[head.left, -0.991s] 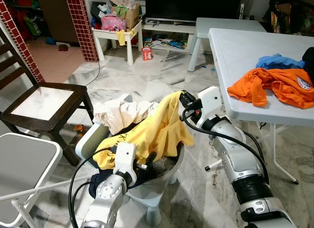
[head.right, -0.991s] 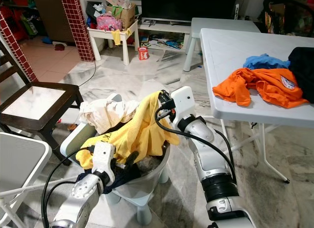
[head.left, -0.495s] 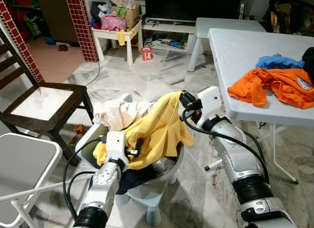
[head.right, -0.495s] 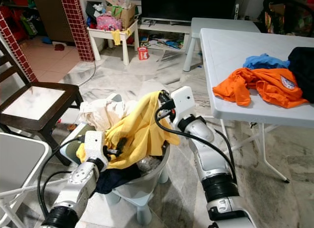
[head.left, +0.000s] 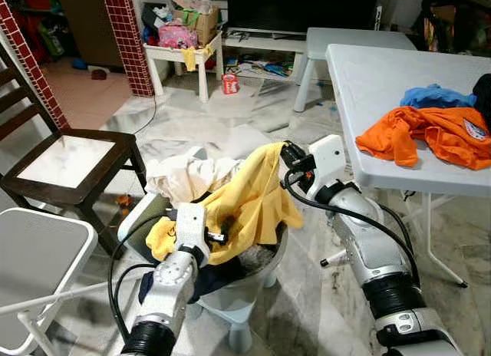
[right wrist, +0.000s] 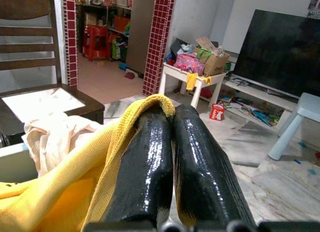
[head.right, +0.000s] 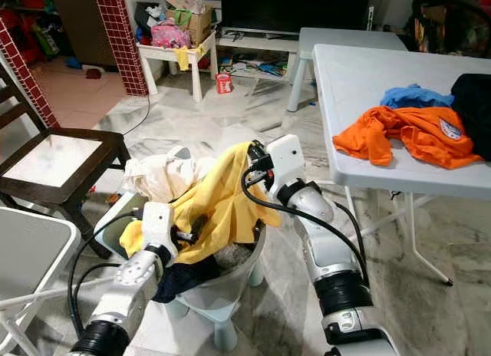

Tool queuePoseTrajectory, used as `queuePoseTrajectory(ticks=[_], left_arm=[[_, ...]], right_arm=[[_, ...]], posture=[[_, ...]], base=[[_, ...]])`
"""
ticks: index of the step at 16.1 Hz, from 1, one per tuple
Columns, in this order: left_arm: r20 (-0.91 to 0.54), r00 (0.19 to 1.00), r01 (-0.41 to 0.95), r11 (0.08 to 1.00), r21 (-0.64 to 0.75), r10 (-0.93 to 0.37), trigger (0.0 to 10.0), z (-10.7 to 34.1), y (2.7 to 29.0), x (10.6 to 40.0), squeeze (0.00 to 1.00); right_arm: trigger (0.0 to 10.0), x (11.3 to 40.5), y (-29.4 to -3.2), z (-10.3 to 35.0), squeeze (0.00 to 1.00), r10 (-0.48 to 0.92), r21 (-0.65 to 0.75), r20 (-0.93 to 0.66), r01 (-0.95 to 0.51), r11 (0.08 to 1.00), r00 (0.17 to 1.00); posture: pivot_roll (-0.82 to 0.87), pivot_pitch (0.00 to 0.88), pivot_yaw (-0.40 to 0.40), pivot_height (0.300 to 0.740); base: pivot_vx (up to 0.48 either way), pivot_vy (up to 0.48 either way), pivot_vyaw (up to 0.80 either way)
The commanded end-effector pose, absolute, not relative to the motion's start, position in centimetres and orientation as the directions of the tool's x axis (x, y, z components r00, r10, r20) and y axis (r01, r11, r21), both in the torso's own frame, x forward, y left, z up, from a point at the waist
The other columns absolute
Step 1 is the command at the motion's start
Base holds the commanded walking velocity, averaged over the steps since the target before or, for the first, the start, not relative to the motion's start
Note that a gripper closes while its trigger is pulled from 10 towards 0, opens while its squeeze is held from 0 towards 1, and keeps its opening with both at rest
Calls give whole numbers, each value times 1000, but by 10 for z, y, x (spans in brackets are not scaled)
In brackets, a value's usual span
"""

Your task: Hang hanger

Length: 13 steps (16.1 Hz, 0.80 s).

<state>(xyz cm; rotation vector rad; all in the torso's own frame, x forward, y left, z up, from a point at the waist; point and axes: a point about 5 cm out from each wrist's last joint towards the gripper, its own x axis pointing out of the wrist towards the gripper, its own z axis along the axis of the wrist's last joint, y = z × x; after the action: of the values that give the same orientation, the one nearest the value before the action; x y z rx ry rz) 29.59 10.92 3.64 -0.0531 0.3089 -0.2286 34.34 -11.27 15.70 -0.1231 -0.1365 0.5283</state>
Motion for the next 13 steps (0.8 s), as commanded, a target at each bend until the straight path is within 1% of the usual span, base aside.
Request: queuePoseTrajectory(ticks=[1, 4, 6, 7, 9, 10, 11, 13], left_arm=[[-315, 925, 199, 977, -80, -215, 10000, 34, 111, 296, 1000], [-321, 937, 138, 990, -30, -140, 10000, 34, 117, 297, 1000], [-346, 928, 145, 989, -12, -140, 10000, 28, 118, 298, 1000], [-366, 919, 151, 989, -9, -144, 10000, 23, 118, 298, 0], [-397, 905, 171, 985, 9, -153, 10000, 17, 116, 300, 0], [-402, 903, 171, 985, 13, -152, 2196, 16, 116, 301, 0], [-400, 903, 176, 984, 12, -157, 0, 17, 117, 303, 0], [-390, 907, 180, 984, 14, -160, 0, 18, 118, 306, 0]], right_arm=[[0, 346, -109, 165, 0, 518, -168, 121, -497, 851, 846], [0, 346, -111, 166, 0, 514, -171, 122, -492, 854, 849], [0, 345, -111, 166, 0, 512, -171, 122, -490, 855, 850], [0, 346, -111, 166, 0, 512, -170, 123, -490, 855, 850], [0, 346, -109, 166, 0, 514, -170, 123, -492, 854, 849], [0, 346, -109, 166, 0, 514, -169, 124, -493, 854, 848], [0, 346, -109, 166, 0, 514, -169, 125, -492, 854, 848], [0, 346, -110, 166, 0, 510, -169, 125, -489, 856, 851]], posture=[[-3, 16, 1, 740], [-10, 13, 6, 740], [-11, 15, 6, 740], [-9, 16, 5, 740], [-13, 15, 5, 740], [-14, 14, 6, 740], [-17, 14, 9, 740], [-19, 13, 12, 740]], base=[[0, 0, 0], [0, 0, 0], [0, 0, 0], [0, 0, 0], [0, 0, 0], [0, 0, 0], [0, 0, 0], [0, 0, 0]])
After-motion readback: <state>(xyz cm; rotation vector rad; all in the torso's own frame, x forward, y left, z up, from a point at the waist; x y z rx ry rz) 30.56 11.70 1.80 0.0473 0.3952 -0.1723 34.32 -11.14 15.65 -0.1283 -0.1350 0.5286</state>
